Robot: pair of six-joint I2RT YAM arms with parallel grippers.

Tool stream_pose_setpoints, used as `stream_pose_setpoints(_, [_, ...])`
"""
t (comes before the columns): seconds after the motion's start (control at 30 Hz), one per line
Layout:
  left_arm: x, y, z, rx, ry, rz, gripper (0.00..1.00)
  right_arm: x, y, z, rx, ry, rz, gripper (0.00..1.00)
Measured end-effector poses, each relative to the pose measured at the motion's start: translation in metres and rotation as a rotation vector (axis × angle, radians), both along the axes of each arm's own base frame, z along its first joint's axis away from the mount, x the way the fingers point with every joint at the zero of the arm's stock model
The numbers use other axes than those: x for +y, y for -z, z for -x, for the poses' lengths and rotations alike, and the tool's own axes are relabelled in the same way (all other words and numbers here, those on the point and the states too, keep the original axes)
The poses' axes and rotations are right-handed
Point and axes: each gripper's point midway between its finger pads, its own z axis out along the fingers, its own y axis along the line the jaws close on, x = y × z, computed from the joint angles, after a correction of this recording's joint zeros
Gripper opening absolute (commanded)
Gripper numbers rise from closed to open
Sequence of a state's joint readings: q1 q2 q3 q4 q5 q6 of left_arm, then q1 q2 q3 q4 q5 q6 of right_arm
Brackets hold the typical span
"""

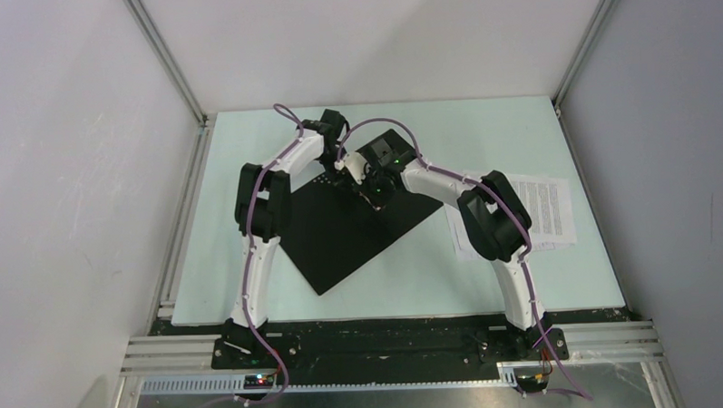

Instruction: Put the files into the folder

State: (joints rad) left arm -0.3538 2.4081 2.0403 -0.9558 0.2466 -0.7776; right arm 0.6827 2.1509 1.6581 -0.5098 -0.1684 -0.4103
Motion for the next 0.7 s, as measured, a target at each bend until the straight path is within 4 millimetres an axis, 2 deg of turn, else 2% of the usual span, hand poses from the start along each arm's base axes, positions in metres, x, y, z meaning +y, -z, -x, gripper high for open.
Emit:
stream_pose_setpoints(0.37, [0.0001,0.0,-0.0001,0.0,0.0,0.0,0.0,0.0028,0.001,0.0082,0.038,-0.019,-0.014,0.0])
stream_pose_setpoints(0.7, [0.0,0.0001,0.0001,0.001,0.0,0.001,0.0,0.0003,0.002,0.0043,0.024,-0.006,0.003,0.03])
